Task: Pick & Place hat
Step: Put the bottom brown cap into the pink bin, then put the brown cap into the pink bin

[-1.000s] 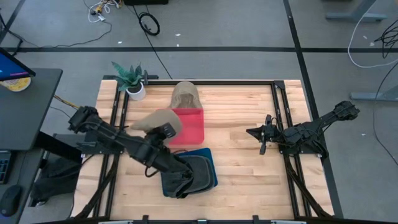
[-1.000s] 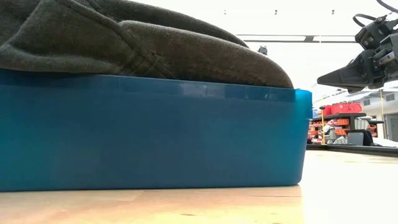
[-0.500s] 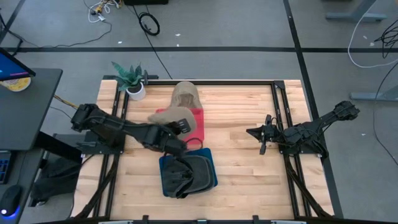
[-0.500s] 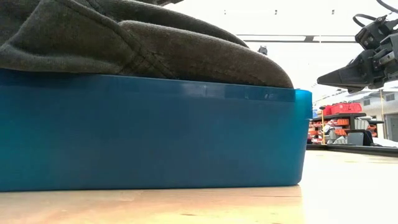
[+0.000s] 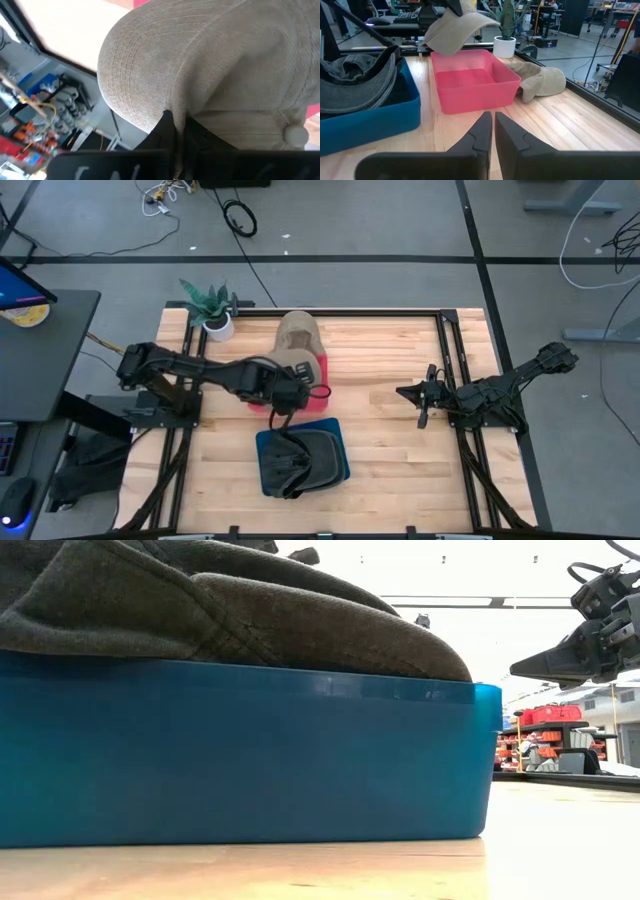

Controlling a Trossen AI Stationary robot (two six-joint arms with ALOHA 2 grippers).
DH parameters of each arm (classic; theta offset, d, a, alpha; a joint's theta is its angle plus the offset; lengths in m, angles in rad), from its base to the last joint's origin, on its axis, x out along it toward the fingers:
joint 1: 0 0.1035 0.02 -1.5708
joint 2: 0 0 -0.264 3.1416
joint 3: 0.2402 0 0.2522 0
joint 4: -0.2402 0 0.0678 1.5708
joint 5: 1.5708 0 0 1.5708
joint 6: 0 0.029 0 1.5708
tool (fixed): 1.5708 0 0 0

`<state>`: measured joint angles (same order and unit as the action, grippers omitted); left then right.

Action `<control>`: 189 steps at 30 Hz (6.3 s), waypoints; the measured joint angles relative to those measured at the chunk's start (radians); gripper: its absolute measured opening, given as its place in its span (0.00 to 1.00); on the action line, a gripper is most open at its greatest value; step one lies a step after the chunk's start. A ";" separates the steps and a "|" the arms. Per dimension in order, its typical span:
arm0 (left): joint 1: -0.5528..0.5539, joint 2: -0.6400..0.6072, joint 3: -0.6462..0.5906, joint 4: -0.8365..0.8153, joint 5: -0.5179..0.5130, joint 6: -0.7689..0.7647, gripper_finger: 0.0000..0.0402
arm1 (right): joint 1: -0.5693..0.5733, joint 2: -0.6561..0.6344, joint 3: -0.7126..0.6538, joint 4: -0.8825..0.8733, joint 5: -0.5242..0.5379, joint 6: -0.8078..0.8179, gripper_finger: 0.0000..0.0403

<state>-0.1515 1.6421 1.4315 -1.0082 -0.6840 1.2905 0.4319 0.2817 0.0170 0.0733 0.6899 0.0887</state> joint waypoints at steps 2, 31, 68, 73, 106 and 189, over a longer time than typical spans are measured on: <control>0.018 0.000 0.000 0.005 0.029 0.004 0.01 | 0.000 0.000 0.000 0.000 0.000 0.000 0.06; 0.156 0.151 0.001 0.120 0.240 0.127 0.01 | 0.000 0.009 -0.001 0.011 -0.002 0.000 0.06; 0.262 0.296 0.001 0.134 0.348 -0.060 0.06 | 0.000 0.008 0.000 0.017 -0.001 0.000 0.06; 0.262 0.295 0.000 0.127 0.411 -0.110 0.18 | 0.000 0.008 0.000 0.017 -0.001 0.000 0.06; 0.524 0.293 0.292 -0.084 0.503 -0.390 0.55 | 0.000 0.008 0.000 0.016 -0.002 0.000 0.06; 0.571 0.119 0.272 -0.156 0.288 -0.356 0.01 | 0.000 0.008 0.000 0.017 -0.001 0.000 0.06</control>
<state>0.4198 1.7608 1.7039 -1.1646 -0.3956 0.9343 0.4316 0.2901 0.0174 0.0898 0.6884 0.0890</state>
